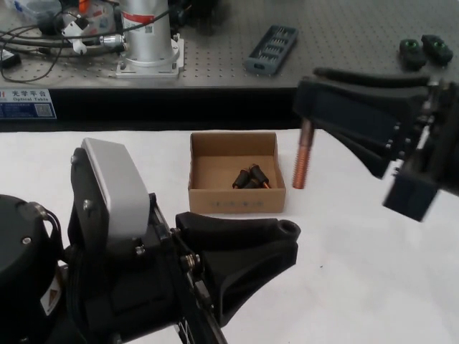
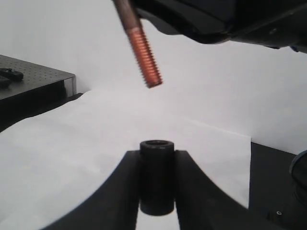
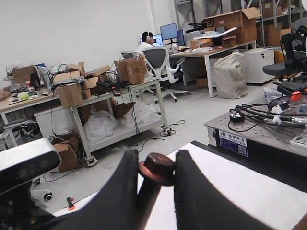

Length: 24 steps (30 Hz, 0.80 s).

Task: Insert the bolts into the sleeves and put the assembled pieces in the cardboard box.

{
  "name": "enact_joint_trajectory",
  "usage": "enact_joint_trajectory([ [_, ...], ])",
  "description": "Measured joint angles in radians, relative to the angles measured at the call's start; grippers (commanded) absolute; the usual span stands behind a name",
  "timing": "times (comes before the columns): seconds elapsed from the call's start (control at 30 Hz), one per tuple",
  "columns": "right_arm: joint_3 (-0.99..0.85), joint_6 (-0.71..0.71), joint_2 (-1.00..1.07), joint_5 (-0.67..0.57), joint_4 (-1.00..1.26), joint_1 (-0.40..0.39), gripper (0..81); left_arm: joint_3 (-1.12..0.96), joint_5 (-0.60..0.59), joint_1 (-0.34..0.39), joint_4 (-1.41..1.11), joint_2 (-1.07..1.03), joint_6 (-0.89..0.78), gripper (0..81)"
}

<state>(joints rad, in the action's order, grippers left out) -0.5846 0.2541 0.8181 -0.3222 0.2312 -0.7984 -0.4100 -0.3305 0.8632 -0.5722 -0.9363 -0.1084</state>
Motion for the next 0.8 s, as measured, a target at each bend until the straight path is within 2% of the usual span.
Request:
enact_joint_trajectory([
  [0.43,0.025,0.000,-0.005,-0.054,-0.035,0.000,3.6,0.000,0.012,0.000,-0.014,0.000,0.000,0.6],
  [0.8,0.026,0.000,0.051,-0.086,0.044,0.000,3.6,0.000,0.012,0.000,-0.029,0.000,0.000,0.6],
])
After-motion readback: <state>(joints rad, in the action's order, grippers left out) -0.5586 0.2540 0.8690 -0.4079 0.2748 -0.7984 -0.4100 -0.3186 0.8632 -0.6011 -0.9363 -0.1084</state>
